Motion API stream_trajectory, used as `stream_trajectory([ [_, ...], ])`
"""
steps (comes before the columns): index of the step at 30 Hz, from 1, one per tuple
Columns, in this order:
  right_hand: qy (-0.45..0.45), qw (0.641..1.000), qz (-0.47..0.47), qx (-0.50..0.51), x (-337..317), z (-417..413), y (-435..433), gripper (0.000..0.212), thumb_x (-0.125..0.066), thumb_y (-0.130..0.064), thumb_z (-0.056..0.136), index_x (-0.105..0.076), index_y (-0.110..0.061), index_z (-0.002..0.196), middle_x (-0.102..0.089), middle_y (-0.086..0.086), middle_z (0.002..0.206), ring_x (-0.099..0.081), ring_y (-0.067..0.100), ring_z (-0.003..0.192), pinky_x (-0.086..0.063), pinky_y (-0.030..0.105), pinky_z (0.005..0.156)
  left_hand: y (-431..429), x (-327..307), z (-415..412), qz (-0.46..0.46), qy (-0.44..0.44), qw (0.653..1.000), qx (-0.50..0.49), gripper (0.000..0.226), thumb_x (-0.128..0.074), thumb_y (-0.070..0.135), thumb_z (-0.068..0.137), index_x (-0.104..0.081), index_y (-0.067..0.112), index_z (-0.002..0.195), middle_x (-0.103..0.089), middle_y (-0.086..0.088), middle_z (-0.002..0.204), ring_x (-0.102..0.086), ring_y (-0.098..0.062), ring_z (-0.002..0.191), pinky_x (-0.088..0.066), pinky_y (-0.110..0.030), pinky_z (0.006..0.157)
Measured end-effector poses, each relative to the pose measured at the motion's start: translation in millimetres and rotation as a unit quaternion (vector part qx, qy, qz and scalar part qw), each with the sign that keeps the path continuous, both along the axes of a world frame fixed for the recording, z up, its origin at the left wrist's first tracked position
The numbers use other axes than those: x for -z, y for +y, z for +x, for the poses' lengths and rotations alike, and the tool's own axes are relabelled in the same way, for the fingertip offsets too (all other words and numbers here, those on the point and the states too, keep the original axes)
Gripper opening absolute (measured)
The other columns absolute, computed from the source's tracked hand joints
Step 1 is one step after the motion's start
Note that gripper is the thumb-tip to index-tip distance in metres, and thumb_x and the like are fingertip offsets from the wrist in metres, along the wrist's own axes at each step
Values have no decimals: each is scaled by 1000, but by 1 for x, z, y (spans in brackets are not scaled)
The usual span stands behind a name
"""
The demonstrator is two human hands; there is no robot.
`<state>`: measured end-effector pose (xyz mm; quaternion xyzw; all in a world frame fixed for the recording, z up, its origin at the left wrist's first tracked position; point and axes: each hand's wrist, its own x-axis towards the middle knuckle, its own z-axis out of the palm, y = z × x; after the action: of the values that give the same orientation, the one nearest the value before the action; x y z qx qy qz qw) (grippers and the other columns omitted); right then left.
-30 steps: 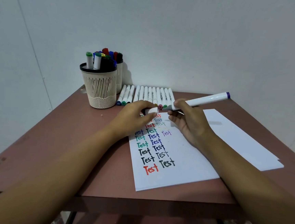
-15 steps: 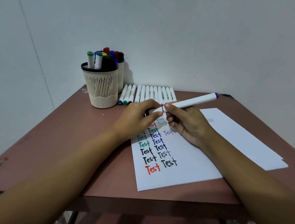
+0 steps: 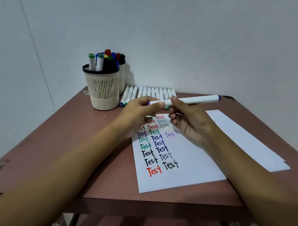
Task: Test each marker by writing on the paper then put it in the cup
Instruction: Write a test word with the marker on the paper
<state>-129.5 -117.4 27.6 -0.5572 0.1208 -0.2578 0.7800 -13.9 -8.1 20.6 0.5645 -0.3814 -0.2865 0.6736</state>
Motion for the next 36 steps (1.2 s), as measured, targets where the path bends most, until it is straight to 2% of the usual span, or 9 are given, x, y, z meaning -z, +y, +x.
stream_trajectory([
  [5,-17,996,70,47,-2,-5,-8,26,-62,-36,84,-61,-11,93,-59,3,62,-55,11,51,-48,19,49,8,-13,8,-70,166,983,-45,7,-60,8,86,-60,12,80,-51,1,69,-45,-8,58,-41,-20,52],
  [8,36,986,-25,162,2,-4,-18,28,-52,-38,95,-63,-14,86,-60,4,66,-57,15,57,-49,26,56,16,-21,14,-123,183,973,-74,4,-59,6,87,-60,10,84,-63,-3,79,-62,-16,73,-53,-30,72],
  [9,81,966,-117,214,6,-4,-19,28,-49,-37,97,-62,-16,82,-59,4,67,-55,16,61,-47,29,61,19,-23,16,-127,166,974,-90,3,-59,7,87,-59,9,86,-66,-4,81,-65,-17,78,-54,-33,77],
  [11,148,885,-333,290,16,-4,-21,27,-47,-30,98,-63,-14,83,-60,7,76,-52,17,73,-40,29,69,24,-28,18,-114,86,980,-135,1,-60,9,88,-59,10,89,-69,-4,83,-68,-18,82,-56,-31,74],
  [13,195,797,-500,277,27,-3,-24,26,-47,-25,97,-67,-10,104,-66,7,102,-55,18,95,-38,26,76,27,-36,22,-98,-15,978,-183,5,-59,9,89,-58,10,94,-67,-5,88,-68,-20,88,-56,-27,74],
  [17,279,713,-626,151,40,0,-27,39,-48,-31,97,-57,-12,130,-56,6,131,-48,22,121,-39,30,99,32,-62,39,-79,-166,943,-277,25,-61,11,87,-50,20,108,-63,-2,93,-65,-20,91,-56,-35,81],
  [21,302,701,-631,137,35,-2,-23,41,-45,-32,98,-55,-12,132,-53,4,137,-46,20,125,-36,28,103,41,-103,60,-56,-270,903,-329,29,-57,15,87,-46,23,114,-62,1,95,-65,-19,82,-55,-22,64],
  [30,308,699,-632,132,31,-4,-19,41,-42,-32,99,-53,-13,134,-51,2,139,-44,19,128,-35,28,104,56,-165,96,-21,-369,839,-399,32,-49,11,92,-46,13,124,-56,-5,97,-58,-20,80,-44,-16,55],
  [36,310,697,-633,133,31,-3,-20,41,-42,-33,99,-54,-15,134,-52,1,139,-45,18,127,-36,28,104,50,-139,106,76,-403,835,-367,29,-44,15,96,-43,10,125,-52,1,70,-51,-18,62,-42,-24,53],
])
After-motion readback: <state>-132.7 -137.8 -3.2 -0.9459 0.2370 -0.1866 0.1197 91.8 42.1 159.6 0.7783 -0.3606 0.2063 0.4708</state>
